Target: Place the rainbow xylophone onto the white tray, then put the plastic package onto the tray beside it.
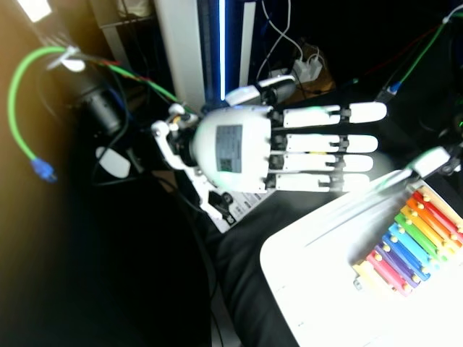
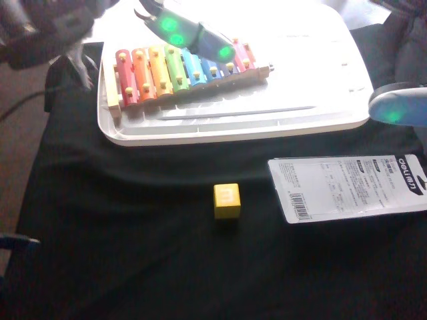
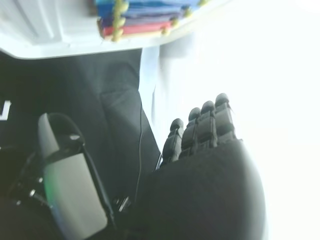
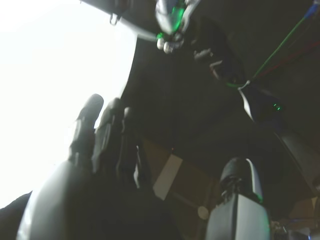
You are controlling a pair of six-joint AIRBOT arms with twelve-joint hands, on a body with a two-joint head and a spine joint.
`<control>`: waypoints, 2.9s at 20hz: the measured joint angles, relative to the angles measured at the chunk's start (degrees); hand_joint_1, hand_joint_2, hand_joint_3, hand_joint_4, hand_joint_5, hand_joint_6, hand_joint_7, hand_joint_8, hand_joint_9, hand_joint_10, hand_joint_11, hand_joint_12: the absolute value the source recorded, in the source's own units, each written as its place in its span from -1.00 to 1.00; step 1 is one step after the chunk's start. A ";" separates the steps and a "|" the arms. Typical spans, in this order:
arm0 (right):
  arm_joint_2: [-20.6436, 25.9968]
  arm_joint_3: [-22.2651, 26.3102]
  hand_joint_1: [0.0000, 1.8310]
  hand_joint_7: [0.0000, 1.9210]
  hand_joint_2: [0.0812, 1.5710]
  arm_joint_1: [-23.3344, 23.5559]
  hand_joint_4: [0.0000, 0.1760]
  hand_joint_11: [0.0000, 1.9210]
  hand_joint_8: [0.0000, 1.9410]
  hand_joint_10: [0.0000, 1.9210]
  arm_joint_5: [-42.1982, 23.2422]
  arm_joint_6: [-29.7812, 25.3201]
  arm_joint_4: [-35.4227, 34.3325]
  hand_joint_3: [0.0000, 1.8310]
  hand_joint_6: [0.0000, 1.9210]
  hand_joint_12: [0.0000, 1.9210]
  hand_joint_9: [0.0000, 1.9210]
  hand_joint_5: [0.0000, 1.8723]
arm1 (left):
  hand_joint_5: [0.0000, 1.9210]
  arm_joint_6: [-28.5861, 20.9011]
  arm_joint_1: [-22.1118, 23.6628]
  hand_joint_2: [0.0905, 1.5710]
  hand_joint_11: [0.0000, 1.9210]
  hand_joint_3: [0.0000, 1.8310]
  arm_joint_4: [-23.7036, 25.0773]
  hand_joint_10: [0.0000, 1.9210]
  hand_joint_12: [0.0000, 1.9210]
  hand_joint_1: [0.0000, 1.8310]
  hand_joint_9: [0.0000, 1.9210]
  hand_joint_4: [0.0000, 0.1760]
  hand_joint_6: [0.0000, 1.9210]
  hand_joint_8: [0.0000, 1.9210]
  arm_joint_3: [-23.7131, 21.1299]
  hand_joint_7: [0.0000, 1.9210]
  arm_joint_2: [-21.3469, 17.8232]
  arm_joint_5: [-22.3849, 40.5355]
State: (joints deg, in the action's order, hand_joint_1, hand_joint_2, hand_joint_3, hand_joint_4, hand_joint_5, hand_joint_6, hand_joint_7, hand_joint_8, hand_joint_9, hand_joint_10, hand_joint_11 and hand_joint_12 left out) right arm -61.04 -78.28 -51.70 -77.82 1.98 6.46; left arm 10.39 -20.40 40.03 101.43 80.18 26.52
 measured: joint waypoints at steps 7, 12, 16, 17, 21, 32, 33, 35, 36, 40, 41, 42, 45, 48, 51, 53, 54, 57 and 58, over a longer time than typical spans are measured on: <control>3.91 2.69 -0.35 -0.83 -0.16 0.00 -0.48 -1.00 -1.00 -1.00 4.26 -0.04 3.69 -1.00 -1.00 -0.46 -0.79 -1.00 | -1.00 5.09 0.87 -0.17 -1.00 -1.00 0.59 -1.00 -1.00 -0.12 -1.00 0.68 -1.00 -1.00 -9.62 -1.00 -8.37 0.92; 5.75 4.00 -0.34 -0.89 -0.13 0.00 -0.57 -0.99 -1.00 -1.00 7.93 -0.11 6.73 -1.00 -1.00 -0.35 -0.77 -1.00 | -1.00 7.63 0.87 -0.21 -0.98 -1.00 2.12 -1.00 -0.99 -0.19 -0.99 -0.19 -1.00 -0.99 -14.32 -0.97 -13.53 0.31; 5.73 4.28 -0.34 -0.89 -0.15 0.00 -0.31 -1.00 -1.00 -1.00 11.19 -0.55 10.47 -1.00 -1.00 -0.39 -0.82 -1.00 | -1.00 12.35 -0.85 -0.21 -0.97 -0.99 -0.52 -1.00 -0.99 -0.14 -1.00 -0.05 -1.00 -1.00 -16.74 -1.00 -15.52 -0.39; 5.73 4.26 -0.29 -0.89 -0.18 0.00 0.02 -1.00 -1.00 -1.00 11.85 -0.72 10.93 -1.00 -1.00 -0.42 -0.87 -1.00 | -1.00 12.37 -1.36 -0.18 -0.96 -0.99 -0.42 -1.00 -0.98 -0.20 -1.00 0.10 -1.00 -1.00 -17.57 -1.00 -16.09 -0.81; 5.49 4.26 -0.28 -0.84 -0.26 0.00 -0.20 -1.00 -0.99 -1.00 13.29 -1.46 12.79 -1.00 -0.99 -0.47 -0.86 -0.97 | -1.00 16.98 -2.25 -0.14 -1.00 -0.98 -4.72 -1.00 -1.00 -0.09 -1.00 0.37 -1.00 -1.00 -20.28 -1.00 -19.21 -0.15; 1.49 2.89 -0.42 -0.87 -0.24 0.00 -0.75 -0.91 -1.00 -1.00 18.60 -4.39 19.65 -0.99 -1.00 -0.66 -0.85 -1.00 | -1.00 23.47 -1.86 -0.13 -1.00 -0.99 -9.62 -1.00 -1.00 -0.09 -1.00 0.08 -1.00 -1.00 -25.03 -1.00 -24.96 -0.50; 1.29 2.89 -0.40 -0.85 -0.22 0.00 -0.72 -0.87 -0.99 -0.99 19.26 -4.44 20.26 -0.99 -1.00 -0.65 -0.82 -0.99 | -1.00 23.54 -1.86 -0.12 -1.00 -0.99 -9.66 -1.00 -1.00 -0.10 -1.00 0.03 -1.00 -1.00 -25.03 -1.00 -25.03 -0.50; 1.16 2.89 -0.40 -0.79 -0.22 0.00 -0.51 -0.89 -1.00 -1.00 20.55 -4.46 20.87 -1.00 -1.00 -0.34 -0.74 -0.99 | -1.00 23.61 -1.86 -0.12 -1.00 -0.99 -9.64 -1.00 -1.00 -0.14 -1.00 0.05 -1.00 -1.00 -25.16 -1.00 -25.03 -0.66; 0.90 2.75 -0.41 -0.82 -0.25 0.00 0.03 -1.00 -1.00 -1.00 21.29 -4.46 21.33 -1.00 -1.00 -0.15 -0.81 -0.99 | -1.00 23.65 -1.86 -0.11 -0.98 -0.99 -9.64 -1.00 -0.99 -0.19 -1.00 -0.01 -1.00 -1.00 -25.31 -1.00 -25.03 -0.57; -0.63 2.12 -0.39 -0.86 -0.24 0.00 0.17 -0.95 -1.00 -1.00 24.06 -4.48 23.02 -1.00 -1.00 -0.04 -0.81 -0.99 | -1.00 24.72 -1.79 -0.12 -0.98 -1.00 -10.10 -1.00 -0.99 -0.25 -1.00 -0.14 -1.00 -1.00 -26.14 -1.00 -25.00 -0.48; -1.05 1.79 -0.37 -0.88 -0.22 0.00 0.00 -0.99 -1.00 -1.00 24.63 -4.52 23.43 -1.00 -1.00 -0.07 -0.85 -0.99 | -1.00 24.76 -1.79 -0.12 -1.00 -1.00 -10.19 -1.00 -1.00 -0.18 -1.00 0.08 -1.00 -1.00 -26.14 -1.00 -25.00 -0.48; -1.60 1.49 -0.34 -0.87 -0.22 0.00 -0.09 -1.00 -1.00 -1.00 25.31 -4.55 23.43 -1.00 -1.00 -0.10 -0.84 -0.96 | -1.00 24.76 -1.79 -0.12 -1.00 -1.00 -10.27 -1.00 -1.00 -0.13 -1.00 -0.05 -1.00 -1.00 -26.14 -1.00 -25.00 -0.50; -2.08 1.11 -0.33 -0.87 -0.22 0.00 0.01 -0.93 -1.00 -1.00 26.08 -4.52 23.74 -1.00 -1.00 -0.12 -0.81 -0.98 | -1.00 24.76 -1.79 -0.11 -1.00 -1.00 -10.29 -1.00 -1.00 -0.01 -1.00 -0.22 -1.00 -1.00 -26.16 -1.00 -24.94 -0.52; -2.23 0.87 -0.35 -0.81 -0.22 0.00 -0.34 -0.90 -1.00 -0.99 27.08 -4.50 24.30 -1.00 -1.00 -0.17 -0.76 -0.96 | -1.00 25.03 -1.90 -0.12 -1.00 -1.00 -10.34 -1.00 -1.00 -0.04 -1.00 -0.14 -1.00 -1.00 -26.16 -1.00 -24.06 -0.48; -2.38 0.87 -0.34 -0.81 -0.22 0.00 -0.16 -0.81 -1.00 -1.00 27.93 -4.52 25.22 -1.00 -1.00 -0.21 -0.75 -0.97 | -1.00 25.03 -2.10 -0.18 -1.00 -1.00 -10.29 -1.00 -1.00 -0.12 -1.00 0.16 -1.00 -1.00 -26.27 -1.00 -23.91 -0.33; -2.40 0.87 -0.36 -0.58 -0.21 0.00 -0.29 -0.85 -0.98 -0.99 28.24 -4.83 25.75 -1.00 -1.00 -0.23 -0.68 -0.98 | -1.00 25.05 -2.10 -0.18 -1.00 -1.00 -10.40 -1.00 -1.00 -0.10 -1.00 0.25 -1.00 -1.00 -26.27 -1.00 -23.91 -0.48; -2.40 0.87 -0.35 -0.74 -0.21 0.00 -0.34 -0.90 -1.00 -1.00 28.22 -4.94 25.88 -1.00 -1.00 -0.26 -0.73 -0.98 | -1.00 25.07 -2.10 -0.18 -1.00 -1.00 -10.36 -1.00 -1.00 -0.08 -1.00 0.22 -1.00 -1.00 -26.27 -1.00 -23.91 -0.52; -2.38 0.87 -0.36 -0.77 -0.21 0.00 -0.39 -0.82 -0.98 -0.99 28.24 -5.25 26.14 -1.00 -1.00 -0.22 -0.74 -0.96 | -1.00 25.46 -2.10 -0.18 -1.00 -1.00 -10.34 -1.00 -1.00 -0.10 -1.00 0.07 -1.00 -1.00 -26.27 -1.00 -23.91 -0.52; -2.38 0.70 -0.36 -0.77 -0.20 0.00 -0.30 -0.84 -0.98 -0.99 28.17 -5.64 26.36 -1.00 -1.00 -0.23 -0.73 -0.97 | -1.00 25.46 -2.10 -0.17 -1.00 -1.00 -10.36 -1.00 -1.00 -0.10 -1.00 -0.01 -1.00 -1.00 -26.27 -1.00 -23.91 -0.55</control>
State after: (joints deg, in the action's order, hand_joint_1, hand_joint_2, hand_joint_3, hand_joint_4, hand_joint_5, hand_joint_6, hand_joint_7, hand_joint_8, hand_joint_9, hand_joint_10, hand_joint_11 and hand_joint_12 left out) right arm -63.42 -77.58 -51.70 -49.65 -3.66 32.82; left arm 35.86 -22.50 29.67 75.16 56.27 25.98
